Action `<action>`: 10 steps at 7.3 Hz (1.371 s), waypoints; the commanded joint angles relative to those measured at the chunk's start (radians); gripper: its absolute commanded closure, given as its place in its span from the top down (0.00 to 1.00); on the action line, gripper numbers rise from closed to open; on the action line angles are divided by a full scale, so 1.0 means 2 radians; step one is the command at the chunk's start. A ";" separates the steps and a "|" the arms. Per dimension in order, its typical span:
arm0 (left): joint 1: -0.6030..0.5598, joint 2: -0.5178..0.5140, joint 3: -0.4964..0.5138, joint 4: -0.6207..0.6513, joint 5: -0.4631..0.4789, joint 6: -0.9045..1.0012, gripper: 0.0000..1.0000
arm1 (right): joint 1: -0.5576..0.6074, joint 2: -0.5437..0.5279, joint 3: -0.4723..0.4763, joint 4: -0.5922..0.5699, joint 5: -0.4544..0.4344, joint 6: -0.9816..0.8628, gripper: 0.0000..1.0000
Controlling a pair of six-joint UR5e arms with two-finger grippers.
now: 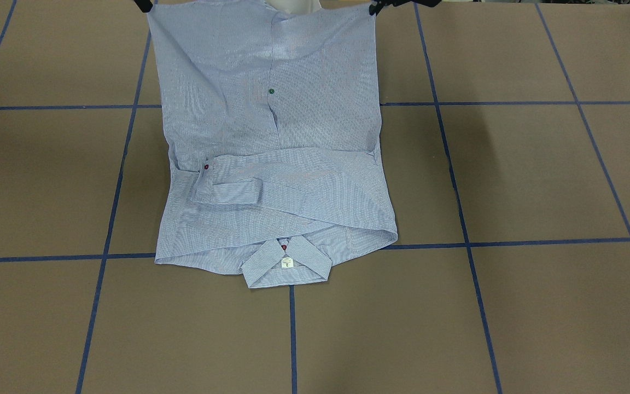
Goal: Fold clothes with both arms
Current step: 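Lift the hem with both grippers and carry it over to the collar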
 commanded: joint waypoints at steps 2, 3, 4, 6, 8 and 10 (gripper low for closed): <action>-0.099 -0.090 0.105 0.005 0.077 0.004 0.00 | 0.138 0.118 -0.131 -0.002 0.034 -0.057 0.00; -0.130 -0.099 0.105 0.007 0.076 0.028 0.00 | 0.163 0.136 -0.146 -0.004 0.040 -0.073 0.00; -0.146 -0.112 0.110 0.012 0.077 0.032 0.00 | 0.176 0.151 -0.156 -0.004 0.042 -0.073 0.00; -0.168 -0.138 0.152 0.010 0.092 0.037 0.00 | 0.193 0.229 -0.204 -0.037 0.041 -0.074 0.00; -0.169 -0.177 0.239 0.004 0.125 0.086 0.00 | 0.206 0.307 -0.287 -0.074 0.039 -0.116 0.00; -0.171 -0.201 0.337 -0.049 0.152 0.124 0.00 | 0.214 0.308 -0.342 -0.070 0.036 -0.157 0.00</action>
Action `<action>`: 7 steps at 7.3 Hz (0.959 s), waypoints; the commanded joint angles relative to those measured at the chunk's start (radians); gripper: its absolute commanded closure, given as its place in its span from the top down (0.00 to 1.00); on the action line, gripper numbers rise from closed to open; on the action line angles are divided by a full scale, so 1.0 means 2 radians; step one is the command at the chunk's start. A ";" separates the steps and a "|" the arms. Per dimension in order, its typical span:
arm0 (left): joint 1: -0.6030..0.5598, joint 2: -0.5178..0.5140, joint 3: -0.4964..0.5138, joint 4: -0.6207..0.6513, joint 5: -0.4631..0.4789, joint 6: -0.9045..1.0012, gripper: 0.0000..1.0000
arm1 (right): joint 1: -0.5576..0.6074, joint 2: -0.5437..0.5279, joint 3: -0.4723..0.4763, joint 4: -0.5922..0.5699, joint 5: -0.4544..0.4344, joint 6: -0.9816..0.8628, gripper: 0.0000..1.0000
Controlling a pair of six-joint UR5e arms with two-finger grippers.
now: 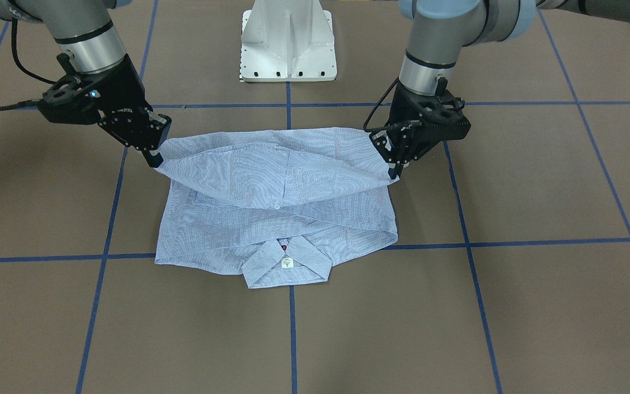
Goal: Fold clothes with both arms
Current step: 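Release the hem at the collar and raise both grippers away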
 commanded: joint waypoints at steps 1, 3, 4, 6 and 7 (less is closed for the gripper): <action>0.000 -0.016 0.103 -0.070 0.011 0.054 0.00 | 0.004 0.006 -0.069 0.004 -0.003 -0.047 0.00; -0.003 -0.016 0.158 -0.119 0.011 0.116 0.00 | 0.004 0.006 -0.098 0.005 -0.002 -0.062 0.00; -0.007 -0.014 0.158 -0.139 0.008 0.139 0.00 | 0.007 0.005 -0.100 0.004 -0.002 -0.077 0.00; -0.014 -0.014 0.159 -0.141 0.006 0.148 0.00 | 0.013 0.003 -0.100 0.004 -0.001 -0.094 0.00; -0.016 -0.014 0.159 -0.141 -0.002 0.151 0.06 | 0.013 0.003 -0.102 0.004 -0.002 -0.094 0.00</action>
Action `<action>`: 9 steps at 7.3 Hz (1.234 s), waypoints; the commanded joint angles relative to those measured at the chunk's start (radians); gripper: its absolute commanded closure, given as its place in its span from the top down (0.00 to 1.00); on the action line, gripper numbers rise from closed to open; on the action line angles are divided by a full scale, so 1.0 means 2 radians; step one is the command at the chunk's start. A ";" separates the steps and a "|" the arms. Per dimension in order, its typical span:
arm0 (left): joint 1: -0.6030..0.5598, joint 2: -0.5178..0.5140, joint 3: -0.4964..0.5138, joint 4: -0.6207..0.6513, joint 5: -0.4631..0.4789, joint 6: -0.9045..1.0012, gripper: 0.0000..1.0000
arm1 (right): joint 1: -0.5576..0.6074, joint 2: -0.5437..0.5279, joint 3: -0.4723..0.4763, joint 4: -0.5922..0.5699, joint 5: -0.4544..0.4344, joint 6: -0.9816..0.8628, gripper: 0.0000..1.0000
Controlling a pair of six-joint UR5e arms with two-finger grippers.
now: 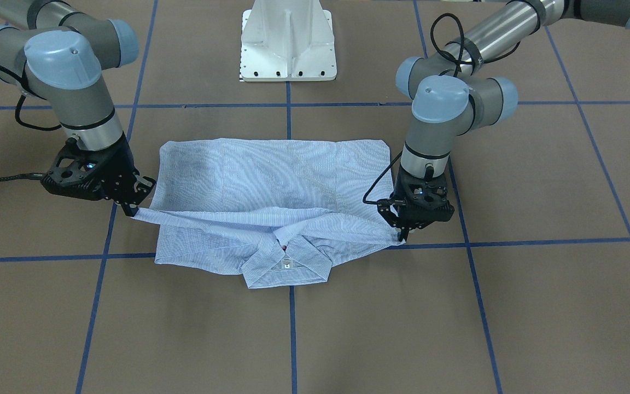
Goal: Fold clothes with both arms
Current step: 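Release the hem at the collar and raise both grippers away, then lower the left gripper to the folded shirt's edge nearest it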
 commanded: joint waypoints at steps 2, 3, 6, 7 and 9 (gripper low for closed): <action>-0.011 0.005 -0.002 -0.030 -0.018 0.013 1.00 | 0.003 0.013 -0.011 -0.001 0.001 -0.005 1.00; -0.028 0.010 -0.005 -0.038 -0.075 0.028 1.00 | 0.016 0.021 -0.009 -0.002 0.023 -0.009 1.00; -0.033 0.111 -0.060 -0.141 -0.151 0.048 1.00 | 0.045 0.011 0.003 0.001 0.099 -0.065 1.00; -0.030 0.142 -0.064 -0.190 -0.182 0.020 1.00 | 0.044 0.011 0.008 0.001 0.099 -0.065 1.00; 0.009 0.168 -0.065 -0.250 -0.173 -0.039 1.00 | 0.044 0.010 0.013 0.001 0.099 -0.064 1.00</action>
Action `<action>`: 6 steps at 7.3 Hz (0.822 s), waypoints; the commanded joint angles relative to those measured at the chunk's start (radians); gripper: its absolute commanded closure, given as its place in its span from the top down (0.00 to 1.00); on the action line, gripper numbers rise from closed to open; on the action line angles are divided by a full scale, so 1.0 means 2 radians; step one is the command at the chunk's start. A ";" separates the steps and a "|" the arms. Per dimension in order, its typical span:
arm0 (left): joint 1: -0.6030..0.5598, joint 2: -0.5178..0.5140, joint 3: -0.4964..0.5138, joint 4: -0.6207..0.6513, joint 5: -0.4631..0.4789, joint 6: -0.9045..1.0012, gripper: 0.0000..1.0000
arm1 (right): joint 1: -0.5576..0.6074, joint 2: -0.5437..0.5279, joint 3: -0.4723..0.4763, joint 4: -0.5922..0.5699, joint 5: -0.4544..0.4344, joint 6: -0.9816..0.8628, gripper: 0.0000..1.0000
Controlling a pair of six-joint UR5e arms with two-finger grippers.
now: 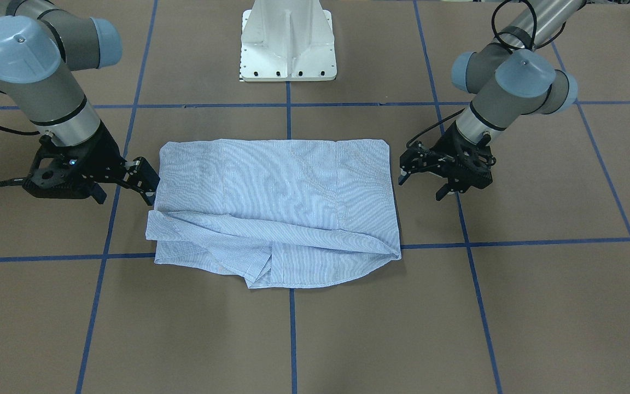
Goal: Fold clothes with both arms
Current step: 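Lower the left gripper to the folded shirt's edge nearest it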
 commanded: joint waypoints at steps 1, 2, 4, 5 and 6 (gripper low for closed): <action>0.042 0.016 -0.006 -0.033 0.017 -0.060 1.00 | 0.000 0.000 0.003 0.000 0.001 0.001 1.00; 0.064 0.016 -0.008 -0.034 0.035 -0.080 1.00 | 0.000 0.000 0.003 0.000 0.001 0.001 1.00; 0.098 0.016 -0.015 -0.034 0.063 -0.098 1.00 | 0.000 0.000 0.003 0.000 0.001 0.003 1.00; 0.106 0.016 -0.016 -0.033 0.067 -0.099 1.00 | 0.000 0.000 0.004 0.000 0.001 0.005 1.00; 0.113 0.017 -0.016 -0.033 0.068 -0.105 1.00 | 0.000 0.000 0.003 0.000 0.001 0.006 1.00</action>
